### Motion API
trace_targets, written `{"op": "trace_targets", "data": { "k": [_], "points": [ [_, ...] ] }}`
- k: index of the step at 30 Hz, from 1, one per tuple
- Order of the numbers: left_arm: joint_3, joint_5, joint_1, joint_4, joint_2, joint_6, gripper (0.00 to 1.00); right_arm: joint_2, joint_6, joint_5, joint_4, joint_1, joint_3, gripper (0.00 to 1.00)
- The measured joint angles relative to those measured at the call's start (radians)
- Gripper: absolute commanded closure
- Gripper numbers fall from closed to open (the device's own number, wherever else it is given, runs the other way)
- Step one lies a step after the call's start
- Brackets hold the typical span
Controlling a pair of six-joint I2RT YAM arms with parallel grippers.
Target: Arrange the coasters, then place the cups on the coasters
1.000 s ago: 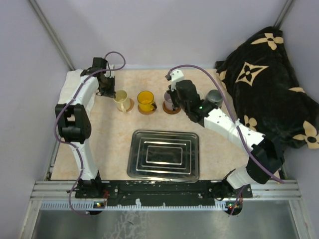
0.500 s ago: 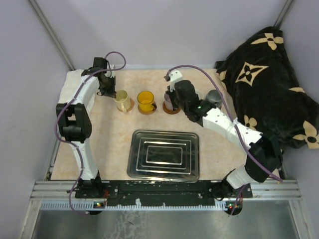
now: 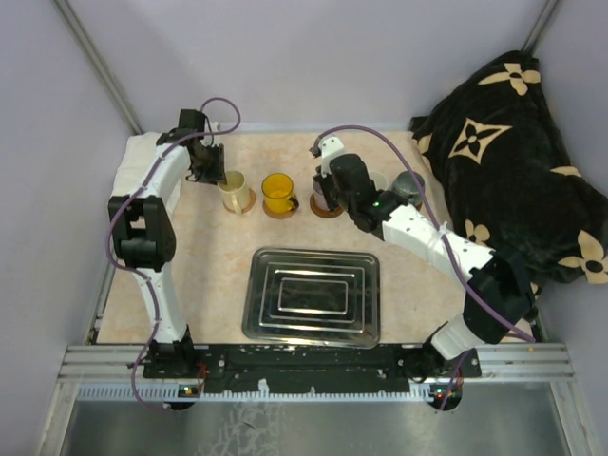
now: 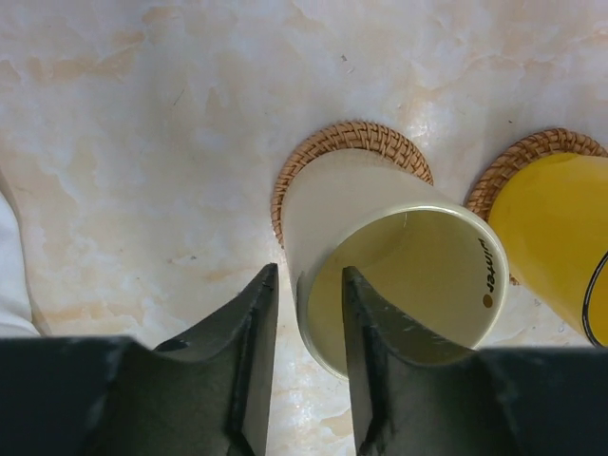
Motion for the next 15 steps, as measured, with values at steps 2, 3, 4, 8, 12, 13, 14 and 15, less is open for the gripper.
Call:
{"op": "trace_targets", "data": {
  "k": [2,3,4,8,12,13,14,15],
  "points": [
    [0.000,0.003,0.000,0.002,0.002,-0.005,0.54,0.002,0.000,0.000,0.001,0.000,0.000,0.97],
    [0.000,0.005,0.000,0.002,0.002,-0.008,0.51,0.004,0.000,-0.001,0.001,0.000,0.000,0.97],
    [0.000,0.005,0.000,0.004,0.002,-0.009,0.48,0.005,0.000,-0.002,0.000,0.000,0.000,0.97],
    [0.000,0.005,0.000,0.011,0.001,-0.013,0.40,0.010,0.000,-0.008,0.001,0.000,0.000,0.97],
    [0.000,0.001,0.000,0.016,-0.005,-0.019,0.29,0.011,0.000,-0.013,0.001,0.000,0.000,0.97],
    [0.000,-0.002,0.000,0.016,-0.011,-0.021,0.26,0.011,0.000,-0.014,0.002,0.000,0.000,0.97],
    [0.000,-0.003,0.000,0.018,-0.017,-0.023,0.25,0.011,0.000,-0.015,0.002,0.000,0.000,0.97],
    [0.000,-0.005,0.000,0.020,-0.026,-0.024,0.24,0.011,0.000,-0.015,0.002,0.000,0.000,0.96]
  ]
}}
